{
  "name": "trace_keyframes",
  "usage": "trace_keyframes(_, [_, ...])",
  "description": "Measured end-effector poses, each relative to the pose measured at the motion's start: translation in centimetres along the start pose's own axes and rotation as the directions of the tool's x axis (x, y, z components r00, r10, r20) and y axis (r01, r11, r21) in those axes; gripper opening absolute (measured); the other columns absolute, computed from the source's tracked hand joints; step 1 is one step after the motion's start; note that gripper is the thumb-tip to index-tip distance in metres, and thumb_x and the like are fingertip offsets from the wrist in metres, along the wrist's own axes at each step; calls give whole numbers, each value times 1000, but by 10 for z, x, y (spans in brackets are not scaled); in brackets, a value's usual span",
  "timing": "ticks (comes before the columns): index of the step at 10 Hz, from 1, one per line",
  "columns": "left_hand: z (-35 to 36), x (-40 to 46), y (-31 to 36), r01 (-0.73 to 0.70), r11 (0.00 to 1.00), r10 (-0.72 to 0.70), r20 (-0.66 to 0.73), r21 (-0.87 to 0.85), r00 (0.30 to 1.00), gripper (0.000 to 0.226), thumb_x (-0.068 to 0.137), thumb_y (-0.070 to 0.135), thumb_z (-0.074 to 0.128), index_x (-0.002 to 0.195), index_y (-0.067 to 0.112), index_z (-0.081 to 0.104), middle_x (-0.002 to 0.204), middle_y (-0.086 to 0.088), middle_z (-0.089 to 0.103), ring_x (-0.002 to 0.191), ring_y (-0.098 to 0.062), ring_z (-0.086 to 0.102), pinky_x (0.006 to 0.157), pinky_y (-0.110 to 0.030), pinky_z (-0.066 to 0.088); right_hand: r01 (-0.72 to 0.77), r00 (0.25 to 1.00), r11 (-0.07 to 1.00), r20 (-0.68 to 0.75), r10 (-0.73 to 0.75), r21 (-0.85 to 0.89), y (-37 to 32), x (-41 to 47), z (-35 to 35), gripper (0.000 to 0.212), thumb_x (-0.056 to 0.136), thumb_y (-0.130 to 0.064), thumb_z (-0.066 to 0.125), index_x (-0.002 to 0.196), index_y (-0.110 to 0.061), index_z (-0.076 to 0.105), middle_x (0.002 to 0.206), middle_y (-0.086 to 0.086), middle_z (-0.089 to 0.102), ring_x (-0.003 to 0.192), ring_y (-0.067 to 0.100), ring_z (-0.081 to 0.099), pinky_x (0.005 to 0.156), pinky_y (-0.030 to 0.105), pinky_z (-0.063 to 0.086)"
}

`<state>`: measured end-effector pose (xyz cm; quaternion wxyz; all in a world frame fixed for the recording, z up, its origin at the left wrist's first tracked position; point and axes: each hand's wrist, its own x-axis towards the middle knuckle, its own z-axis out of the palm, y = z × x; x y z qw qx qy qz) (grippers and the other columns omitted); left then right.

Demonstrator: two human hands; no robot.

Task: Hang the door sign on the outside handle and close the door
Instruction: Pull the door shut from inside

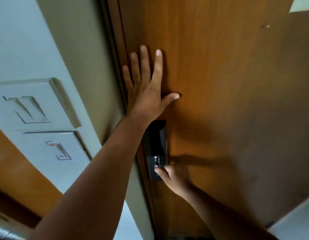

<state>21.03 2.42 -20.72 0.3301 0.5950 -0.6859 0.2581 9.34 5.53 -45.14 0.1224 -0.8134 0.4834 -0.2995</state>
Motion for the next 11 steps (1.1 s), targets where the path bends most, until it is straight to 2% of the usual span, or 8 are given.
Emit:
trace_keyframes(3, [37,31,-12,20,996,-20,-1,82,1000,119,76,85,48,155,6,7,160,-32,1,147,-51,-4,115,-61,-7,-71,989,984,142,48,163,10,44,6,49,94,-53,46,57,-21,44,45,-8,33,39,4,32,41,18,22])
trace_keyframes(4, [44,37,-14,21,993,-22,8,114,1000,119,75,86,47,155,6,9,160,-32,3,147,-51,-3,115,-60,-6,12,987,1000,160,-12,1,12,56,5,58,92,-62,35,65,-16,58,50,-4,45,44,15,47,44,25,32])
trace_keyframes(5, [47,40,-15,26,992,-26,2,125,1000,120,74,87,46,155,7,10,160,-31,4,147,-50,-1,115,-58,-6,155,974,959,199,-109,-236,11,66,-12,53,95,-54,39,68,-15,63,53,-2,49,48,15,51,47,25,39])
trace_keyframes(6, [48,38,-17,16,992,-16,5,128,1000,120,74,87,46,155,7,9,161,-30,5,147,-49,0,115,-58,-5,201,955,934,271,-120,-296,5,68,-19,53,97,-51,39,67,-13,60,50,-3,40,46,13,46,44,24,32])
trace_keyframes(7, [46,37,-17,9,993,-13,30,117,999,118,75,86,46,156,9,5,161,-29,1,148,-48,-4,115,-57,-8,236,936,923,327,-132,-305,1,66,-25,51,97,-50,39,84,-9,67,52,-2,40,43,11,39,43,23,29])
trace_keyframes(8, [42,36,-16,1,994,-9,66,112,998,117,77,85,44,156,12,-1,162,-26,-5,148,-46,-9,115,-57,-10,302,931,896,303,-203,-327,-2,58,-45,41,98,-45,43,107,-11,63,66,1,59,55,15,57,51,26,46])
trace_keyframes(10, [34,19,-15,-24,986,15,51,167,999,97,87,74,40,156,18,1,164,-21,1,150,-40,-2,118,-62,4,321,909,788,-62,-412,-526,-20,82,-137,26,92,-37,50,108,-18,60,106,6,66,88,25,65,71,35,48])
trace_keyframes(11, [23,18,-14,-39,984,38,12,175,999,87,92,67,40,157,20,5,164,-19,2,151,-37,0,119,-60,2,199,850,777,-290,-441,-597,-39,112,-200,50,87,-40,52,131,-17,51,140,13,53,122,33,54,98,49,42])
